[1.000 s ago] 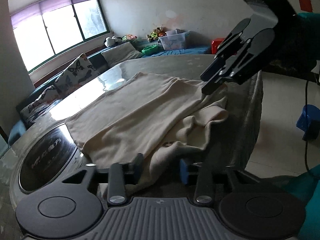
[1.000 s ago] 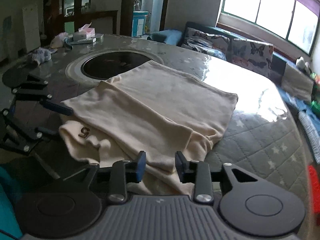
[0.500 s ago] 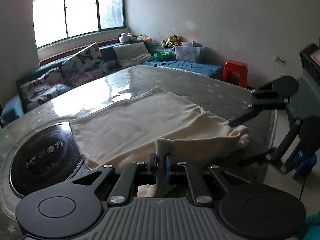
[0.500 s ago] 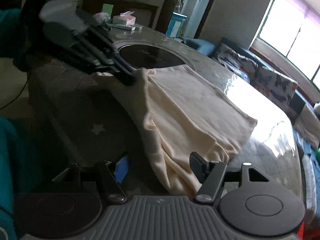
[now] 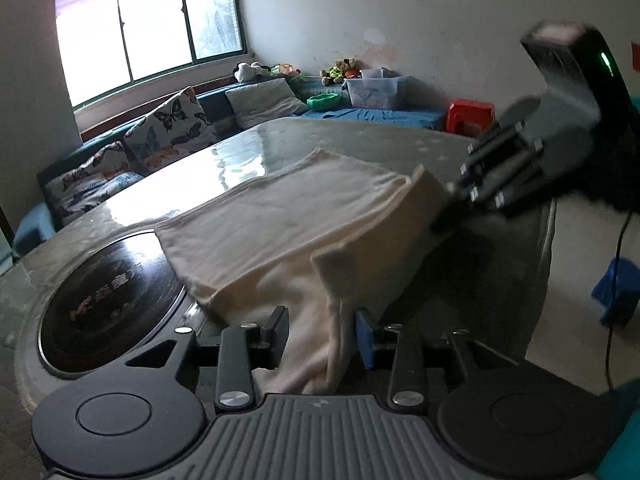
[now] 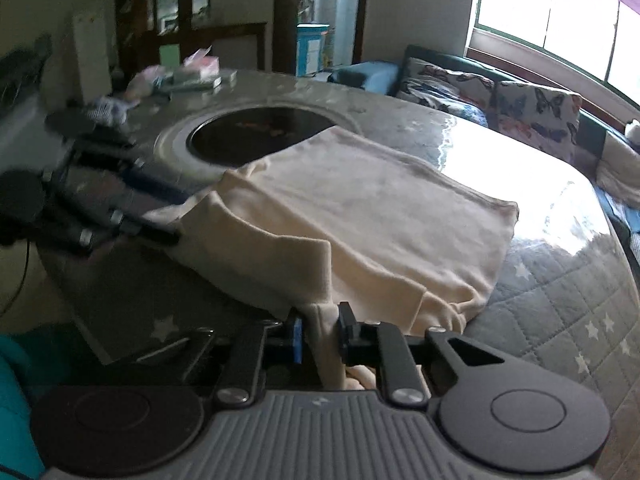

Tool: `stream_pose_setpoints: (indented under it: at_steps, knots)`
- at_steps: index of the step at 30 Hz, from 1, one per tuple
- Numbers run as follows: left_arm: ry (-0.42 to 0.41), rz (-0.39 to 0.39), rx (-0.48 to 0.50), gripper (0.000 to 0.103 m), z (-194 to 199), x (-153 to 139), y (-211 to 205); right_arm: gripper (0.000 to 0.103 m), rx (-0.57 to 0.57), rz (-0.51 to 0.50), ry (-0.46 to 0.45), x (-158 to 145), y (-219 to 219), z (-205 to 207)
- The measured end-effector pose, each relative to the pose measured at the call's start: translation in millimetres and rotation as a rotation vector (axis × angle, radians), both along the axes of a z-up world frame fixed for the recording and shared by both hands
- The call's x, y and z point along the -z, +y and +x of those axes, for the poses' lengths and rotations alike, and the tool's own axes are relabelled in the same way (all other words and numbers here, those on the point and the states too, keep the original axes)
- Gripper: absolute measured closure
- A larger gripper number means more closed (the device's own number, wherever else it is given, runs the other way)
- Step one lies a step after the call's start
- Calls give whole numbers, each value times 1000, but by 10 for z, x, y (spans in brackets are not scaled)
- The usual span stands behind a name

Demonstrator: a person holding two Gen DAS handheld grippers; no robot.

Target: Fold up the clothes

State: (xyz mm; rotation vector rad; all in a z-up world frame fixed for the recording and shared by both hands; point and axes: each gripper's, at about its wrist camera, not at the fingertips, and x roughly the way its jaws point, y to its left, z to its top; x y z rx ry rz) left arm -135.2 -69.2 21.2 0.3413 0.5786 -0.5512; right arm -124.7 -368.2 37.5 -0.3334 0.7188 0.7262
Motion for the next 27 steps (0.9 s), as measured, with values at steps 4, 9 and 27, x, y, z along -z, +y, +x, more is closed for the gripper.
stream_pose_setpoints:
  at_steps: [4, 9, 27]
  knots:
    - [-27, 52, 20, 64, -74, 73, 23, 90, 32, 17, 5, -26, -2, 57]
    - [-93, 137, 51, 64, -138, 172, -18, 91, 56, 32, 3, -55, 8, 89]
    - [-42, 19, 21, 92, -664, -252, 273, 97, -32, 114, -24, -365, -56, -497]
